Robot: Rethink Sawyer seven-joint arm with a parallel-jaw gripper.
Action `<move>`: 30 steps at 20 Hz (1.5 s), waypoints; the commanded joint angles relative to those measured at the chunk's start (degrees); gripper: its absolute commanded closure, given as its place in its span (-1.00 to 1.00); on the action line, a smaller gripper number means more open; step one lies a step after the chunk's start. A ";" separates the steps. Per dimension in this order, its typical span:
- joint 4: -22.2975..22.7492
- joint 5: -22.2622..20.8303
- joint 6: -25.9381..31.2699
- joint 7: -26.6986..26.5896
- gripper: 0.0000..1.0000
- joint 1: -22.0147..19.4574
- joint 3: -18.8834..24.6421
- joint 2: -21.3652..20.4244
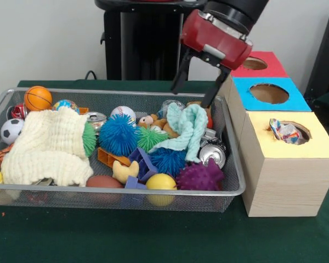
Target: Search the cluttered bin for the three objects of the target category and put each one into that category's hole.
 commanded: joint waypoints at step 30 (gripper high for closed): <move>21.46 -8.92 -35.17 13.39 -1.00 -20.07 12.21 1.97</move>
